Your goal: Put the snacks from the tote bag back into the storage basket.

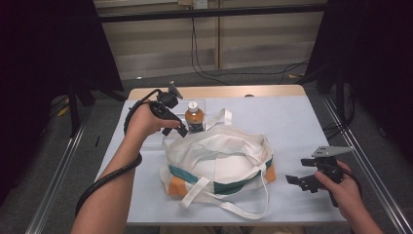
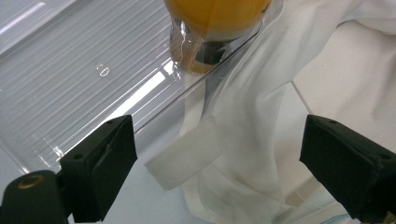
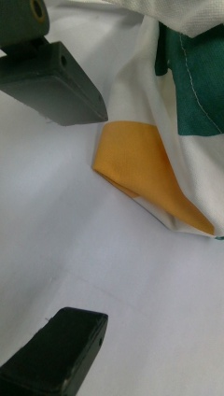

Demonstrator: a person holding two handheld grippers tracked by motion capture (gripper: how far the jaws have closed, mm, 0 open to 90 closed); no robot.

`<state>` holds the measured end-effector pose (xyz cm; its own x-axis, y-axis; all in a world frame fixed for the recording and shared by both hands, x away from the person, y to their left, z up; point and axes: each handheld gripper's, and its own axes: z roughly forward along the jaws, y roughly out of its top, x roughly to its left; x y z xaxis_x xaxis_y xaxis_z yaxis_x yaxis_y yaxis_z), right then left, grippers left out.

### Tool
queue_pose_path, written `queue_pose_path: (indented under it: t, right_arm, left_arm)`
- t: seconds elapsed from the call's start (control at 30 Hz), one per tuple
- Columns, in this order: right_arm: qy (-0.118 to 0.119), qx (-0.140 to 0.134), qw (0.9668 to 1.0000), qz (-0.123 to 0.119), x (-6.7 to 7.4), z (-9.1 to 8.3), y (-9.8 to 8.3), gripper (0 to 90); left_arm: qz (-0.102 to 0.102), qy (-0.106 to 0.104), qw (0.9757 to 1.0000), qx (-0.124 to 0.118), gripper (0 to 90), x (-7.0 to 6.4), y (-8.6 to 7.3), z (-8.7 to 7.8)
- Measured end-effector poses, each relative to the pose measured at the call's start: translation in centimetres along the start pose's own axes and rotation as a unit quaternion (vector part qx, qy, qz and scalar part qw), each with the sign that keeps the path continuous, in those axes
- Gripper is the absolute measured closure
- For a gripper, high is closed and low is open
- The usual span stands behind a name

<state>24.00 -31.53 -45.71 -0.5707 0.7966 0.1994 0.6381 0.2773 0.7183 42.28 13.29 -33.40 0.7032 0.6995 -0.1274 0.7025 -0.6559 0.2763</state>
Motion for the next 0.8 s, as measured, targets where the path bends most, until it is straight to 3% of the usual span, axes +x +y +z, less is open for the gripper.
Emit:
queue_pose_path:
  t: [0.8]
  right_arm:
    - [0.002, 0.003, 1.0000, 0.000, 0.2, 0.1, 0.0, 4.2]
  left_arm:
    - [-0.012, -0.008, 0.9999, 0.001, 10.6, 0.2, -3.5, 0.1]
